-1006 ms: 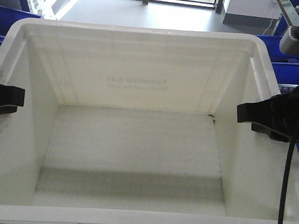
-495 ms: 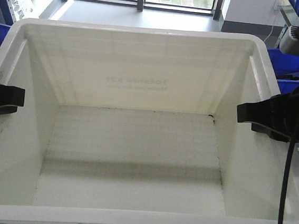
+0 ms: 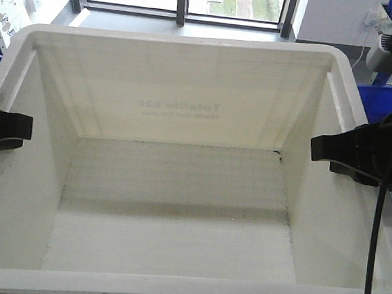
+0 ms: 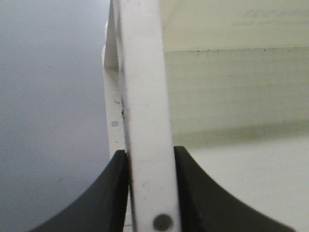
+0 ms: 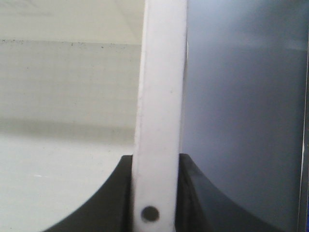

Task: Move bin from left to right shelf
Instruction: 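Keep holding the tote while the base turns past the windows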

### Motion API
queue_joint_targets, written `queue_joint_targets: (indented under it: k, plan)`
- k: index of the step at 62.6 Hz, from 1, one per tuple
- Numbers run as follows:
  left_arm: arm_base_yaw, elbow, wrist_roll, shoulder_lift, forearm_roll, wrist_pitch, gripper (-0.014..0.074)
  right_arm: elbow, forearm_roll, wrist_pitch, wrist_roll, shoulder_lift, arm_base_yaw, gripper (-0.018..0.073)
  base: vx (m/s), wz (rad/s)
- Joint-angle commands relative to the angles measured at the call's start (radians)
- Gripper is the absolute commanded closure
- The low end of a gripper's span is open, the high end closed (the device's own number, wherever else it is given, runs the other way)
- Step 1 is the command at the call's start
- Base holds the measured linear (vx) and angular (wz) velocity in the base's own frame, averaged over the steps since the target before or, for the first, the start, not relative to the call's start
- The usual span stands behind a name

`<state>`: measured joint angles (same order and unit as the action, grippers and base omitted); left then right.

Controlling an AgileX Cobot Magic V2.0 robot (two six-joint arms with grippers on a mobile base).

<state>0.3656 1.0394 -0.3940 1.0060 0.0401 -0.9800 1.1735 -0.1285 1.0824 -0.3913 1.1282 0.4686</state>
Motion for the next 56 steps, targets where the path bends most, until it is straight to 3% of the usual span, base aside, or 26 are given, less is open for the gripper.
queue_joint_targets:
  k: [1, 56]
  plan:
    - [-0.003, 0.033, 0.031, -0.030, 0.057, 0.071, 0.0565, 0.039, -0.129, -0.073, 0.007, -0.033, -0.014, 0.0485, 0.37, 0.03]
    - [-0.003, 0.033, 0.031, -0.030, 0.057, 0.071, 0.0565, 0.039, -0.129, -0.073, 0.007, -0.033, -0.014, 0.0485, 0.34, -0.03]
